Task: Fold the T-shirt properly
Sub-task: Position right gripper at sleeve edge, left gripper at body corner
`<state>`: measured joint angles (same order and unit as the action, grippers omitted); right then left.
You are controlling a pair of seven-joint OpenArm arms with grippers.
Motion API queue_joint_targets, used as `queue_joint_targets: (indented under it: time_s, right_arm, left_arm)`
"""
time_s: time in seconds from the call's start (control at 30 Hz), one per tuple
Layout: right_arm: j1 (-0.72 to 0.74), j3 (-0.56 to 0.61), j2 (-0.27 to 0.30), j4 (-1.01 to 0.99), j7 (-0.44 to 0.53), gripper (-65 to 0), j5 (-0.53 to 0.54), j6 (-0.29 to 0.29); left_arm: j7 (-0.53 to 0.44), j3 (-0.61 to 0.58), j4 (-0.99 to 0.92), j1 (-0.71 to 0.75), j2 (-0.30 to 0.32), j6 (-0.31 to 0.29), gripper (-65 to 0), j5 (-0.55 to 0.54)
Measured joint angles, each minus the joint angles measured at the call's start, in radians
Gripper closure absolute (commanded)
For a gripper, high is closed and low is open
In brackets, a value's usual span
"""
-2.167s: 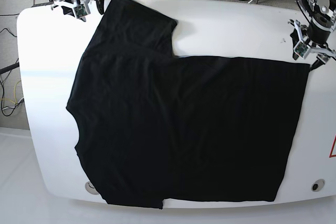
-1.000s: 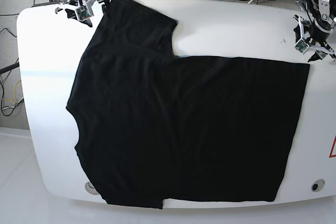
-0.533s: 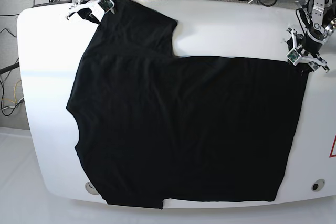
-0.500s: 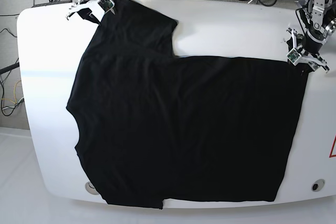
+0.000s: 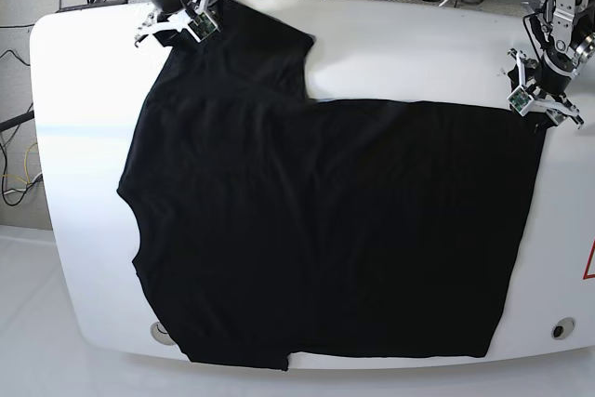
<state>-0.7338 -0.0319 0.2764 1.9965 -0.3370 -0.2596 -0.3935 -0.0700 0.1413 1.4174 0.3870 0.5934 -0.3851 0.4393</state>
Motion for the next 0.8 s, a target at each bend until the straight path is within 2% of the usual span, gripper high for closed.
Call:
queue_joint_targets:
  time_s: [0.33,0.8]
  right_arm:
    - [-0.018,-0.037,0.003,0.026,0.019,-32.4,0.047,0.039]
    - [-0.013,-0.041,-0.007,0.039,0.045,-32.2,0.053,0.038]
  left_arm:
    - [-0.007,0.000,0.000,0.008,0.000,0.004,-31.7,0.005]
    - [-0.011,0.007,-0.015,-0.011,0.001,-0.013,-31.8,0.003]
